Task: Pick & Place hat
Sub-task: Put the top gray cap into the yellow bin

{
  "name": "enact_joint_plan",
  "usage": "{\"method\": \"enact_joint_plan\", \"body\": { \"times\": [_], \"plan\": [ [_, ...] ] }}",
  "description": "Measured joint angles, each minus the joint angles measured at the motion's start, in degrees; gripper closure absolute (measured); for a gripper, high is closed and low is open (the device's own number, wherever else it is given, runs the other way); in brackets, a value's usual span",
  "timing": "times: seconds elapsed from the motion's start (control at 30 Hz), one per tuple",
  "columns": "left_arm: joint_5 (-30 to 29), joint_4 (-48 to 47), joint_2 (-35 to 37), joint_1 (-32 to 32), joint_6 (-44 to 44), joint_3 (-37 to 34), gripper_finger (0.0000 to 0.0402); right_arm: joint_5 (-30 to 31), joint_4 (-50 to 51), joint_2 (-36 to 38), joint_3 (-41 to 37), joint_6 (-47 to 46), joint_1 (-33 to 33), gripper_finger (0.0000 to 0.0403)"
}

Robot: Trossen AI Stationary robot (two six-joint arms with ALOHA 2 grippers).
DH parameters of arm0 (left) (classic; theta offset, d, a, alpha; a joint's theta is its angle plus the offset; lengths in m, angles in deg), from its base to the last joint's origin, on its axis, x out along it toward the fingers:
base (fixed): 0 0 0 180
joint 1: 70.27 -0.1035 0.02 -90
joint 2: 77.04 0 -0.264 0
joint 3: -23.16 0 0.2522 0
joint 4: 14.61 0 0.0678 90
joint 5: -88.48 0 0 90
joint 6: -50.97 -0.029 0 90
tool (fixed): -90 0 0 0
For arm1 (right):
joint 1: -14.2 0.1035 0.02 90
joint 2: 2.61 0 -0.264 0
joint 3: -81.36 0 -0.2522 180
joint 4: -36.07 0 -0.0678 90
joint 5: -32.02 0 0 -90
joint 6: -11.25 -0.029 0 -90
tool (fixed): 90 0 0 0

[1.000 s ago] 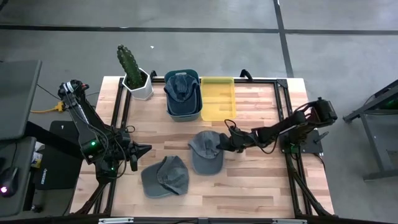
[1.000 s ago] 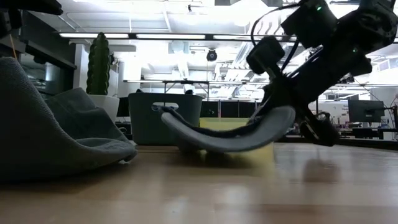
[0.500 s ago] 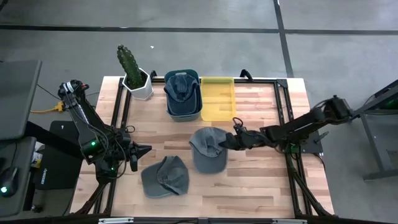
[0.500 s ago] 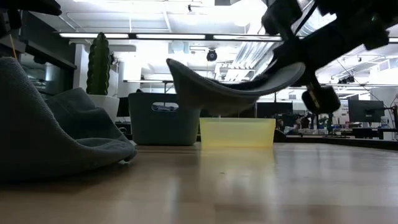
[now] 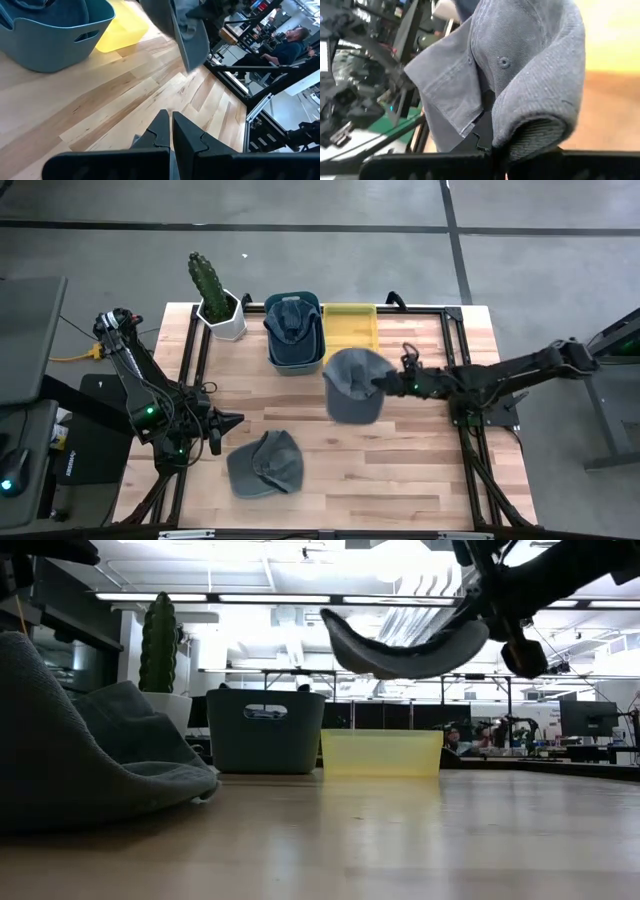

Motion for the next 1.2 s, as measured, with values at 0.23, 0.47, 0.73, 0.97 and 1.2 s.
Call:
{"method": "enact_joint_plan", "body": {
  "times": [0.23, 0.47, 0.73, 0.97, 1.2],
  "plan": [
    [-0.02, 0.03, 0.0, -0.01, 0.61, 0.0, 0.0401, -6.23, 1.25, 6.13, 0.0, 10.9, -11.08, 0.0393],
    [-1.48, 0.16, 0.0, -0.02, 3.45, 0.0, 0.0401, -16.67, 1.27, 6.96, 0.0, 21.9, -23.86, 0.0393],
    [-5.23, -0.04, 0.0, -0.02, 7.35, 0.0, 0.0401, -26.44, 1.64, 5.67, 1.69, 31.54, -38.18, 0.0393],
    [-8.64, 0.03, 0.0, -0.02, 9.49, 0.0, 0.0401, -30.8, 5.2, -4.42, 12.14, 41.94, -46.69, 0.0393],
    [-9.6, 0.01, 0.02, -0.02, 11.19, 0.0, 0.0401, -37.4, 13.32, -19.85, 23.13, 45.31, -53.01, 0.0393]
  ]
}}
